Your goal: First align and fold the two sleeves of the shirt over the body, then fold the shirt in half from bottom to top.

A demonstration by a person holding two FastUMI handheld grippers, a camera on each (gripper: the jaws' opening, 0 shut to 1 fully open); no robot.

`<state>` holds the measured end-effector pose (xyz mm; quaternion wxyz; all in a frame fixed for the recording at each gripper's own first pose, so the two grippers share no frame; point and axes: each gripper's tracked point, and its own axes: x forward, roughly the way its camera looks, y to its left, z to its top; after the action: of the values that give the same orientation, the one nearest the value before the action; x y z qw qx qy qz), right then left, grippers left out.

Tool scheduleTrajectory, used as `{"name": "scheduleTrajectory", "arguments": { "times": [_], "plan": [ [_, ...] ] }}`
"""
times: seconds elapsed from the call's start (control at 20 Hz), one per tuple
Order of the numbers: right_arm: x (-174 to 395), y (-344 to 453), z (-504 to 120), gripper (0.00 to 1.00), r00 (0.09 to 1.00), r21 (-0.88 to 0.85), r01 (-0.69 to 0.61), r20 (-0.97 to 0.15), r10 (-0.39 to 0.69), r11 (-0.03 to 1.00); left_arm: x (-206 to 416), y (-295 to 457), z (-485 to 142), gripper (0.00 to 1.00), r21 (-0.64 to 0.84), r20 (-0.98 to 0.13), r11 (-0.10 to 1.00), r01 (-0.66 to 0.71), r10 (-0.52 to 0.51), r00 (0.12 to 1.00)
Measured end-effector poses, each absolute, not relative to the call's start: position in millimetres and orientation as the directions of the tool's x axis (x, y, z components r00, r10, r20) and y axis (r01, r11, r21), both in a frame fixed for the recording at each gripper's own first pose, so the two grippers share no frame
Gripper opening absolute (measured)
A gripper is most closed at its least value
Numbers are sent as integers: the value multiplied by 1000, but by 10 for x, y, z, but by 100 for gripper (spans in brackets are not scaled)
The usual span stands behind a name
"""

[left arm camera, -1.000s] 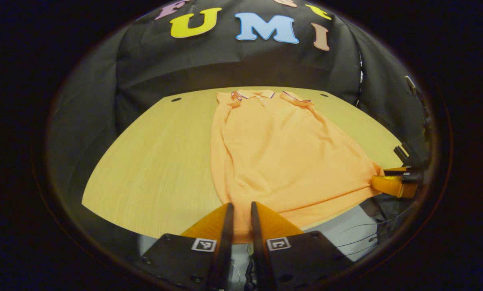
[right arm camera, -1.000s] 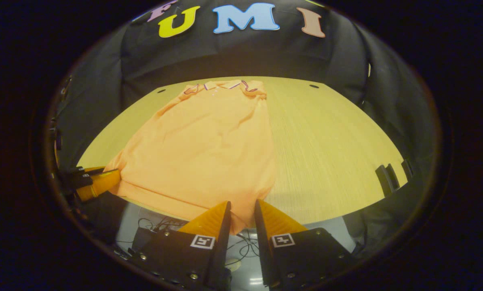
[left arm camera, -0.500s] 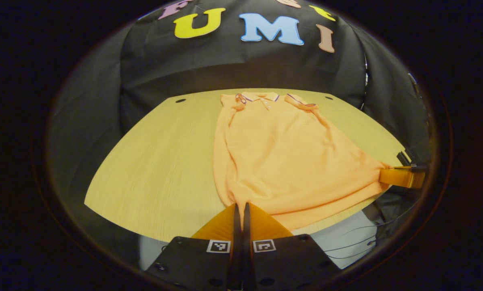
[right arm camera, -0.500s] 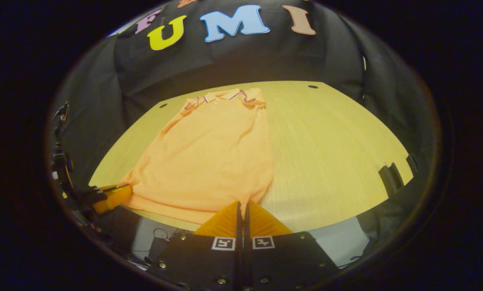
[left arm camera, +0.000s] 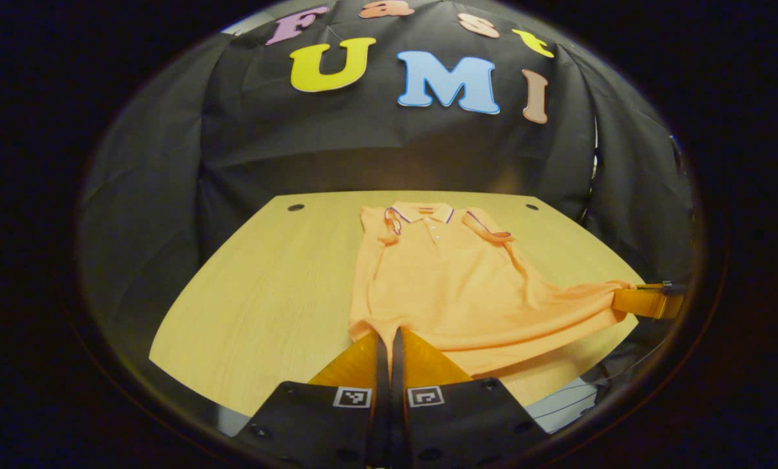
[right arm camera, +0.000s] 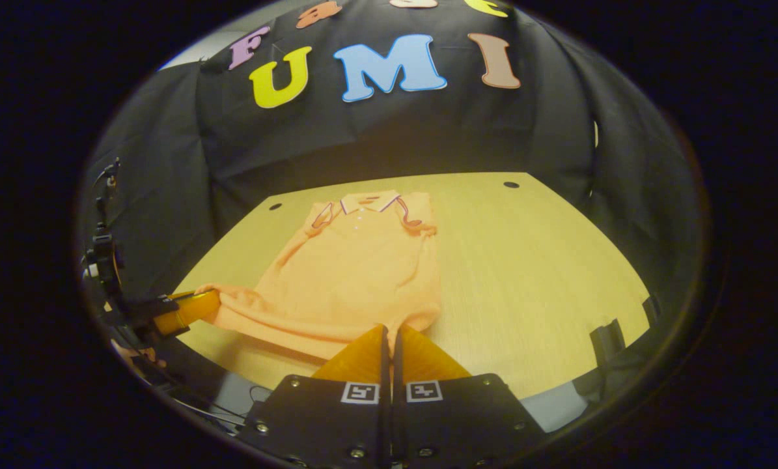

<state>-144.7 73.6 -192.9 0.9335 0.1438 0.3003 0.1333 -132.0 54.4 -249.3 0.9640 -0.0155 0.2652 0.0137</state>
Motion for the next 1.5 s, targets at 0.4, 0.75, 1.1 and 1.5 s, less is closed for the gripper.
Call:
{"name": "scheduleTrajectory", "arguments": {
  "times": [0.4,0.75,1.1,1.5],
  "plan": [
    [-692,650,-1543,1,820,306,-156,-490,295,939,-484,570,-2133,6,-53,-458,999,-8,-17,889],
    [98,672,-1353,1,839,318,-133,-468,278,939,343,695,-1981,7,-101,-435,995,-19,-27,900],
    [849,723,-1194,1,856,314,-112,-452,252,943,1205,815,-1914,6,-103,-411,995,0,-43,911],
    [1656,831,-1266,1,858,294,-84,-464,219,952,2083,980,-2007,6,-38,-384,999,35,-47,922]
  ]
}}
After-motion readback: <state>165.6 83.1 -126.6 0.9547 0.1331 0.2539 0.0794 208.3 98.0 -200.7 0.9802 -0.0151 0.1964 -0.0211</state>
